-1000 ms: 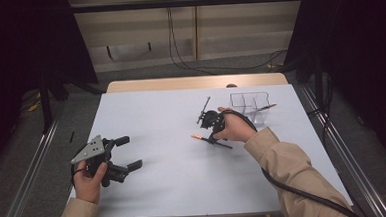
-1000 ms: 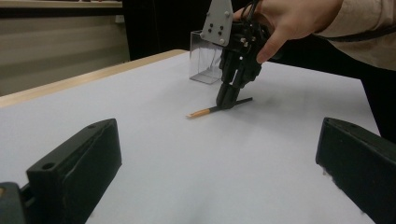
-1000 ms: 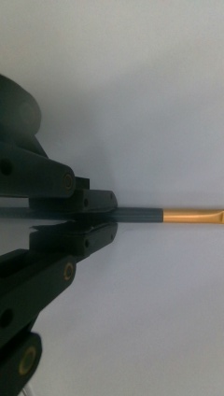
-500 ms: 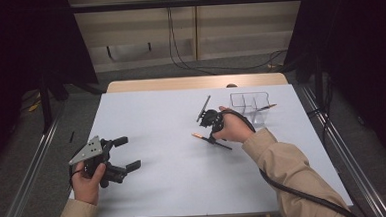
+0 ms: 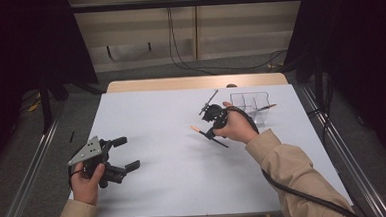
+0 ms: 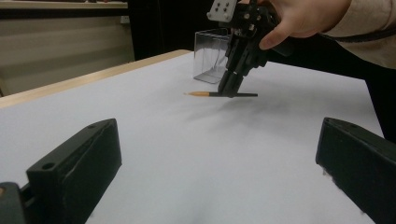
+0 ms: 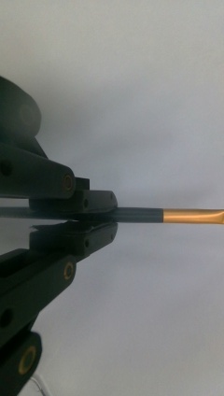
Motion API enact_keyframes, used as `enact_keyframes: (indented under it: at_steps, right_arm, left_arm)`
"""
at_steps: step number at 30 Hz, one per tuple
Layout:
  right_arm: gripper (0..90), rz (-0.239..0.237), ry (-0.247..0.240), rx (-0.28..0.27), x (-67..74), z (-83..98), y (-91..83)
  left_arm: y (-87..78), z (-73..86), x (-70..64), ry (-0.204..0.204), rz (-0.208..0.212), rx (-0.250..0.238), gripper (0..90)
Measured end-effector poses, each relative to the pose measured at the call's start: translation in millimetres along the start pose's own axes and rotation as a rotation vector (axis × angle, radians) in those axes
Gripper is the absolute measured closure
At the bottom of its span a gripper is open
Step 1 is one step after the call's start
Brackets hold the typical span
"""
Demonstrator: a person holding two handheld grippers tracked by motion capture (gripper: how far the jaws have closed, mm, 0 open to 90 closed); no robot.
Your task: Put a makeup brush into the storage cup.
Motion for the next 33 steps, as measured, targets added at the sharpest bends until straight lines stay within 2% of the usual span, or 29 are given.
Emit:
enact_keyframes:
  at_steps: [5,14,19,23,25,33]
  right_arm:
    - [84.4,0.008,0.042,-0.126,-3.4,-7.5,-11.0]
    - [84.3,0.042,0.066,-0.288,-8.8,-13.6,-18.8]
    - [84.4,0.069,0.077,-0.405,-12.2,-15.2,-26.6]
    - [84.4,0.088,0.084,-0.467,-13.3,-14.4,-35.4]
    - [84.4,0.082,0.089,-0.494,-12.7,-14.2,-38.8]
    - [84.4,0.090,0.110,-0.573,-14.4,-11.9,-44.2]
  left_arm:
    - [0.4,0.8,0.5,0.000,-0.002,0.002,0.0]
    - [-0.1,-0.6,1.5,0.003,-0.003,-0.002,0.0]
    - [1.7,-1.1,1.8,0.000,-0.002,-0.004,0.0]
    - [3.4,-1.0,0.8,0.000,0.002,-0.002,0.0]
    - [3.7,-0.4,1.3,-0.002,0.000,-0.001,0.0]
    - [2.2,-0.3,2.0,-0.011,-0.009,-0.006,0.0]
Point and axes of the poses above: each handheld gripper's, and its own axes: y roughly forward along the jaws, z roughly out of its underside, x roughly to its left, the point moved 10 cm from there along y, roughly forward along the jaws, and after that the axes turned 10 degrees about -y, right-handed, at the moved point
